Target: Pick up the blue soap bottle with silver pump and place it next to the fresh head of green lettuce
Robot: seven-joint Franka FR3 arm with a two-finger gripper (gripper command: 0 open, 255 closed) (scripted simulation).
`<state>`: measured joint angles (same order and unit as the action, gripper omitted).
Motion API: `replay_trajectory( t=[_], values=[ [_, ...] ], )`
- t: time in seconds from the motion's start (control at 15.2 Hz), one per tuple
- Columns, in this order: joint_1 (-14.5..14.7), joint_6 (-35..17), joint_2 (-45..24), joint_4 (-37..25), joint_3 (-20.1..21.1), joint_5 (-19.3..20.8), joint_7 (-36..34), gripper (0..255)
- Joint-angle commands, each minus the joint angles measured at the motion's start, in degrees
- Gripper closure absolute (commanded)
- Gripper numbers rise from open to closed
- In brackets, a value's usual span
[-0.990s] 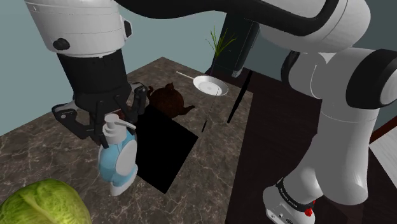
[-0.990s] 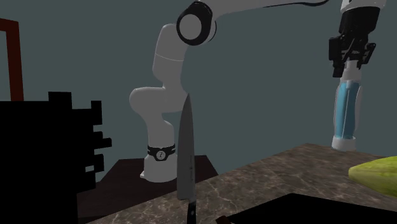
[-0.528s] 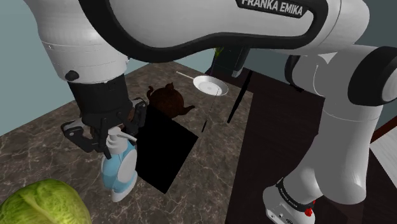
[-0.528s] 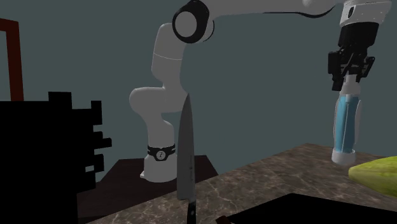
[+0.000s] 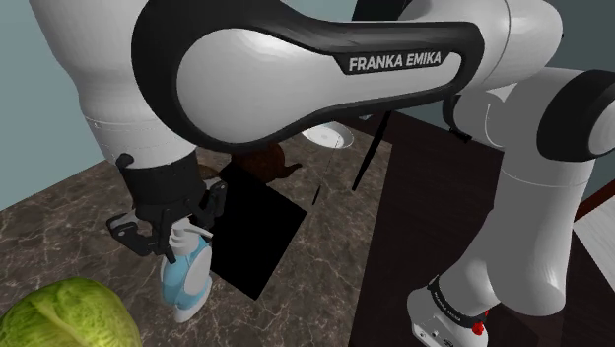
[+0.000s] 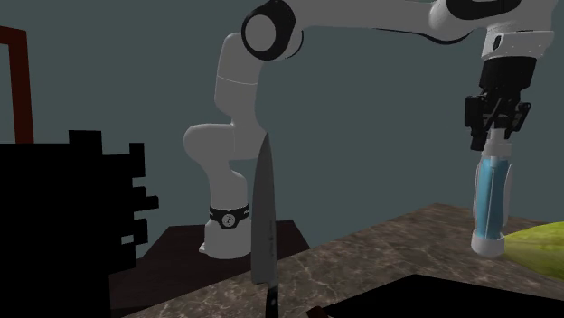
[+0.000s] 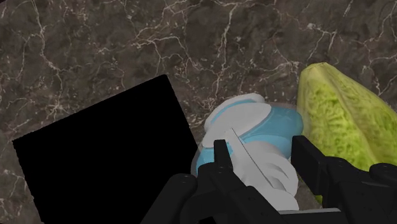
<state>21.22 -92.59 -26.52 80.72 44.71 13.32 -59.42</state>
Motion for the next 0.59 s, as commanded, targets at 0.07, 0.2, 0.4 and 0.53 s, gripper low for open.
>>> replay_trajectory(
  t=[0.07,0.2,0.4,0.53],
  values=[
    [-0.4,-2.3,0.0,2.3,-0.1,0.1,0.0,255],
    [-0.6,-3.8,-0.2,3.7,-0.2,0.2,-0.1,255],
    [-0.8,-5.9,-0.5,5.6,-0.4,0.5,-0.2,255],
    [-0.9,-7.3,-0.8,6.8,-0.5,0.8,-0.3,255]
  ],
)
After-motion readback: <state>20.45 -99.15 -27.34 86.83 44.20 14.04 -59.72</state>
